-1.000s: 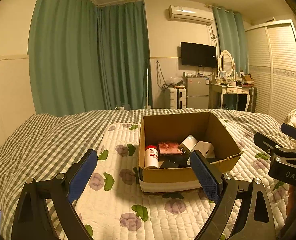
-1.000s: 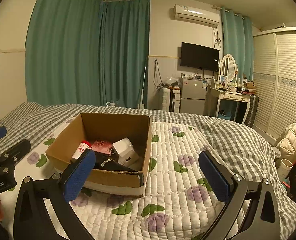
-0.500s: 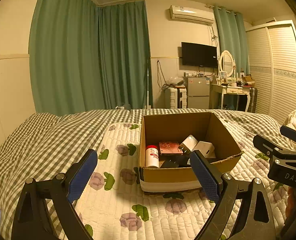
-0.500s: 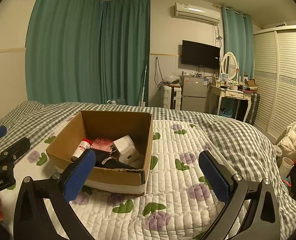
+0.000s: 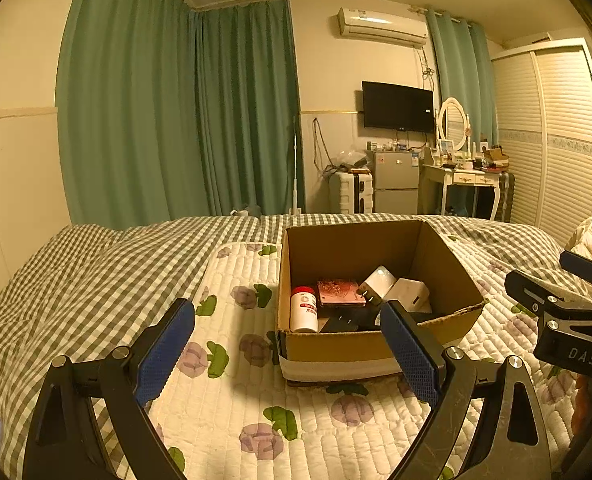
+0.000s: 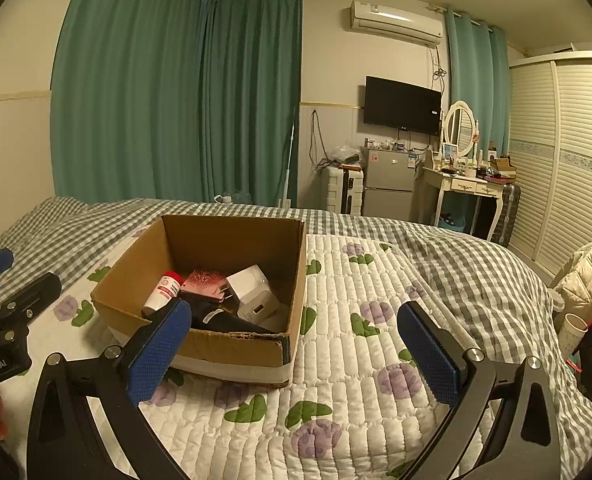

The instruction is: Organize rigid objects

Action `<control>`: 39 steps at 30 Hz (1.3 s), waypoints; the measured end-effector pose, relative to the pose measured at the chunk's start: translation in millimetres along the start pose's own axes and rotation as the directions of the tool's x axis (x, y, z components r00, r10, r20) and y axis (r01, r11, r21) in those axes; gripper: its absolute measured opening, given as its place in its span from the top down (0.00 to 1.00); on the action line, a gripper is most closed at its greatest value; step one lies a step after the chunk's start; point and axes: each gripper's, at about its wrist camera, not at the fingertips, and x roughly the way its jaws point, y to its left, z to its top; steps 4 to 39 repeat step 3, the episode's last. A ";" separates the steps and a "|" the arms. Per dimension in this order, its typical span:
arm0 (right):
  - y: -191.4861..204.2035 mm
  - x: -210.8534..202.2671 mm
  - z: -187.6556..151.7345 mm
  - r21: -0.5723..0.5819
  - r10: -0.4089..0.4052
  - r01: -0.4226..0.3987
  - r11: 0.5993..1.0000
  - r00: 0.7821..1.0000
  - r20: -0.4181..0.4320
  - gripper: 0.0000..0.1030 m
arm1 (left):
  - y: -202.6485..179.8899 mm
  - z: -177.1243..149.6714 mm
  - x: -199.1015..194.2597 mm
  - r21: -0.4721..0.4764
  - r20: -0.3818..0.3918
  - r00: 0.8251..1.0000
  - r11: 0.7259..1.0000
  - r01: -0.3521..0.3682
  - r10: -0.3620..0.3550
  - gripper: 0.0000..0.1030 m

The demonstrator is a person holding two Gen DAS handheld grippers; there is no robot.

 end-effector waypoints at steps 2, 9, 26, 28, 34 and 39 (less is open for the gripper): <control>0.8 0.5 0.0 -0.003 -0.003 0.003 1.000 1.000 -0.002 0.00 | 1.8 -0.4 1.0 -0.005 -0.002 1.000 1.000 -0.002 0.002 0.07; 0.9 0.5 0.2 -0.003 -0.003 0.003 1.000 1.000 -0.003 0.00 | 2.9 -0.7 1.6 -0.007 -0.003 1.000 1.000 -0.004 0.004 0.07; 0.9 0.5 0.2 -0.003 -0.003 0.003 1.000 1.000 -0.003 0.00 | 2.9 -0.7 1.6 -0.007 -0.003 1.000 1.000 -0.004 0.004 0.07; 0.9 0.5 0.2 -0.003 -0.003 0.003 1.000 1.000 -0.003 0.00 | 2.9 -0.7 1.6 -0.007 -0.003 1.000 1.000 -0.004 0.004 0.07; 0.9 0.5 0.2 -0.003 -0.003 0.003 1.000 1.000 -0.003 0.00 | 2.9 -0.7 1.6 -0.007 -0.003 1.000 1.000 -0.004 0.004 0.07; 0.9 0.5 0.2 -0.003 -0.003 0.003 1.000 1.000 -0.003 0.00 | 2.9 -0.7 1.6 -0.007 -0.003 1.000 1.000 -0.004 0.004 0.07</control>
